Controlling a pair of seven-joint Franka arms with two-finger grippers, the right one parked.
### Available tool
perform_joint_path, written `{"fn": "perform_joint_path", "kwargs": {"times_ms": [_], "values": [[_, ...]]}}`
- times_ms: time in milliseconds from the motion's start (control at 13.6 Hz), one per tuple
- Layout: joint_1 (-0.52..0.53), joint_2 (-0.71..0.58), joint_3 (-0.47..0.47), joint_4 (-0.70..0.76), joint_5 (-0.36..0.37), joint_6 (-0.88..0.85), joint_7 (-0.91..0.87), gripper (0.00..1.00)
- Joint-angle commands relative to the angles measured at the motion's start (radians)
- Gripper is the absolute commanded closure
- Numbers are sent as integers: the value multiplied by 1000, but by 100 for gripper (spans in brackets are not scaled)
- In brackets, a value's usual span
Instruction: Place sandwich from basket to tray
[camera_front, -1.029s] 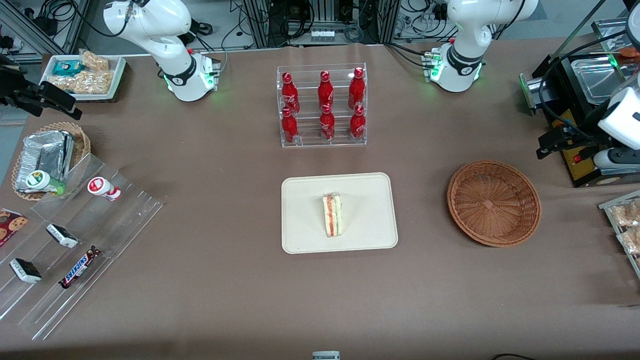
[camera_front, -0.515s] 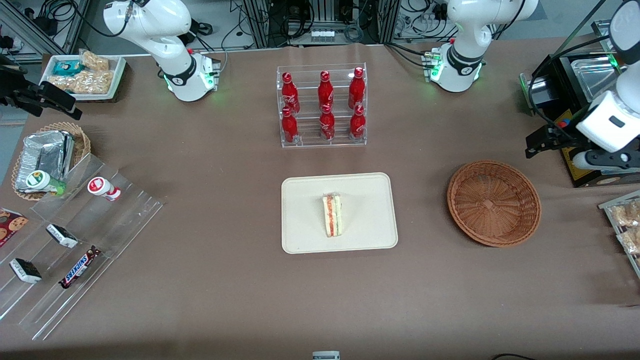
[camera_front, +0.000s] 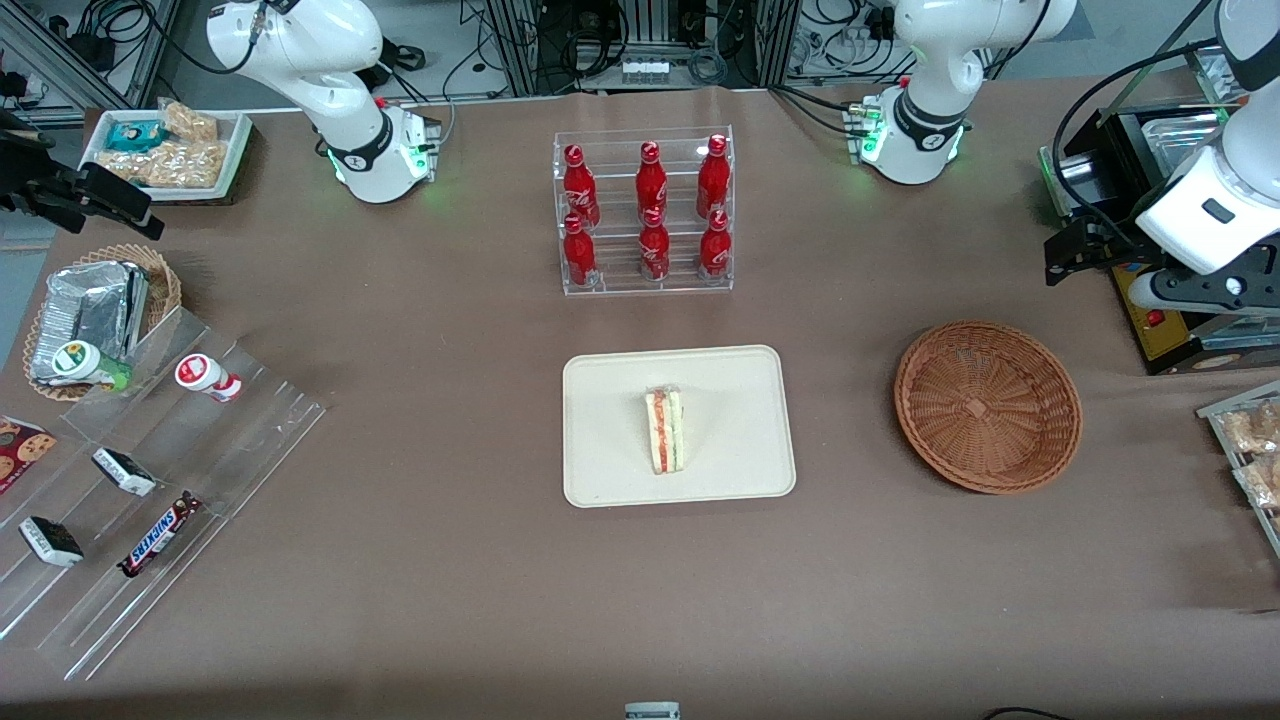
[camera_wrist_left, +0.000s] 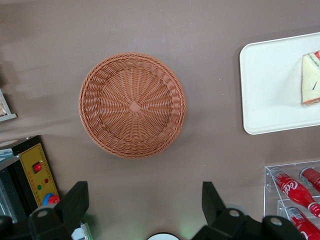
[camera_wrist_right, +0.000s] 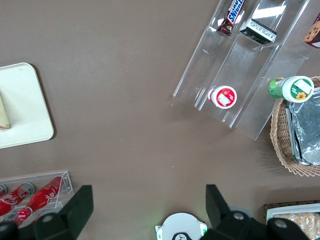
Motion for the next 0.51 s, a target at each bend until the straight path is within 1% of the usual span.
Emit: {"fn": "perform_joint_path", "kwargs": {"times_ms": [0,441], "values": [[0,0,-5,12,-12,-21,-1,0],[0,0,-2,10,-13,-13,1,0]]}}
